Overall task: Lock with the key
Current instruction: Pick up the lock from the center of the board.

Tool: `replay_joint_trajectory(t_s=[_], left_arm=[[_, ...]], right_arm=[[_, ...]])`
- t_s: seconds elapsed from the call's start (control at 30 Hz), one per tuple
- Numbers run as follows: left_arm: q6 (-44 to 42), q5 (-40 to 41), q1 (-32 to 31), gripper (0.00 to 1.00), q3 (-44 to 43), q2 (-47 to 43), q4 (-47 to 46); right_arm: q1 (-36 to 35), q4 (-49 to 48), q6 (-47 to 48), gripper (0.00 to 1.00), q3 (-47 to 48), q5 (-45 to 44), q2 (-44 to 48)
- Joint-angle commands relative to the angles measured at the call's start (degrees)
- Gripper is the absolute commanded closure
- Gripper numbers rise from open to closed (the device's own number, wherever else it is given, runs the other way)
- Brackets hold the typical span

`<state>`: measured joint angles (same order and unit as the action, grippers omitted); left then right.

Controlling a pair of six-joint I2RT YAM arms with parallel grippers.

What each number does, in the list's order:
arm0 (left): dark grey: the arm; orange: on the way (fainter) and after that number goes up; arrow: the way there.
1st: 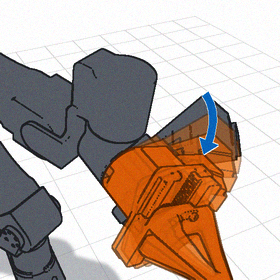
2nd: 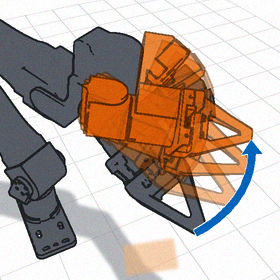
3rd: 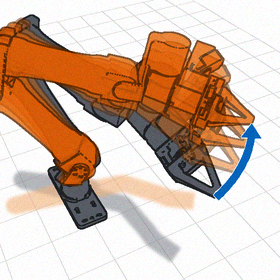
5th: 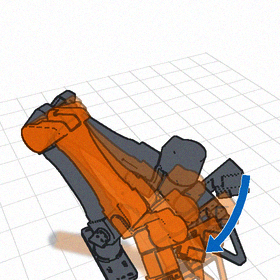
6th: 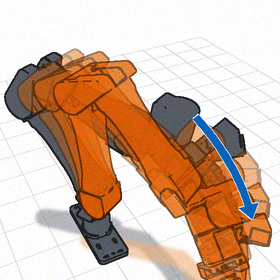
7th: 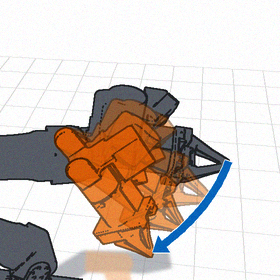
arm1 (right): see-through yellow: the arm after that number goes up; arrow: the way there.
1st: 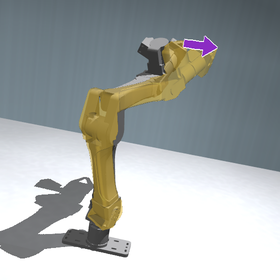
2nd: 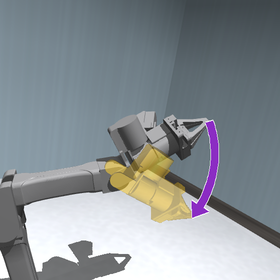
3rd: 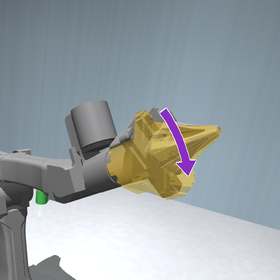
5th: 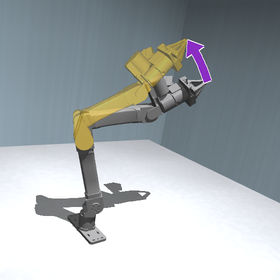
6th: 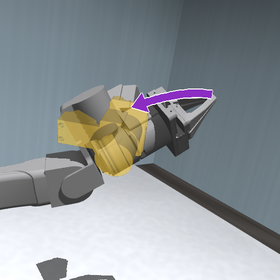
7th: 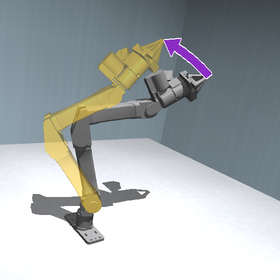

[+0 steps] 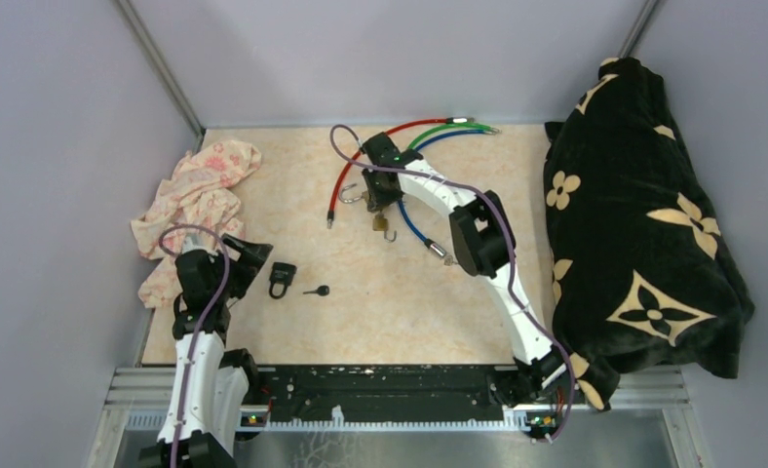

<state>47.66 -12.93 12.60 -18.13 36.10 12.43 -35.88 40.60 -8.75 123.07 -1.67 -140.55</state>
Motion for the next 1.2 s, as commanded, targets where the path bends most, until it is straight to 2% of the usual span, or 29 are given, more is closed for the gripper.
replay_joint_trajectory(t_s=[0.0,0.07,0.13,0.23,0.3,0.33,0.47,0.57,0.63,0.77,1.0,1.17], left_arm=[[-18.08,-8.52,-0.3,0.04,-0.76,2.32,-18.31],[-32.06,-18.08,-1.43,0.07,-4.0,5.98,-22.55],[-49.34,-21.94,-6.75,0.06,-8.49,10.44,-20.16],[-77.79,-15.78,-21.51,0.05,-16.53,19.3,-3.77],[-90.16,-12.87,-28.12,0.02,-20.97,25.86,1.32],[-93.24,-12.23,-29.71,0.02,-23.09,29.35,1.41],[-99.86,-13.56,-31.09,0.02,-32.1,42.51,-5.7],[-106.61,-16.66,-31.36,0.04,-33.58,48.82,-13.86],[-111.17,-20.97,-31.83,0.05,-35.54,52.08,-13.09],[-113.95,-24.03,-33.61,0.12,-39.27,57.63,-7.86],[-115.65,-25.39,-34.67,0.27,-38.21,60.66,-7.33],[-114.61,-23.65,-35.39,0.31,-37.77,62.37,-6.14]], right_arm=[[-0.15,-2.33,0.48,0.98,-2.5,0.26,-0.94],[-0.16,-3.69,1.37,1.0,-3.77,1.29,1.09],[-0.11,-5.53,2.12,1.0,-5.66,3.86,3.96],[0.29,-10.08,1.65,1.0,-10.98,9.87,9.08],[1.02,-14.16,0.2,1.0,-15.93,14.24,13.15],[1.5,-16.27,-0.4,1.0,-19.4,15.97,15.13],[1.95,-22.04,-1.63,1.0,-27.86,20.9,21.65],[2.02,-23.45,-2.34,1.0,-32.3,23.46,24.71],[2.17,-25.52,-3.4,1.0,-35.22,25.05,26.58],[3.35,-30.13,-7.17,1.0,-40.18,28.08,29.99],[3.71,-32.16,-8.48,1.0,-43.23,29.16,31.47],[3.8,-31.71,-7.79,1.0,-42.73,28.39,31.18]])
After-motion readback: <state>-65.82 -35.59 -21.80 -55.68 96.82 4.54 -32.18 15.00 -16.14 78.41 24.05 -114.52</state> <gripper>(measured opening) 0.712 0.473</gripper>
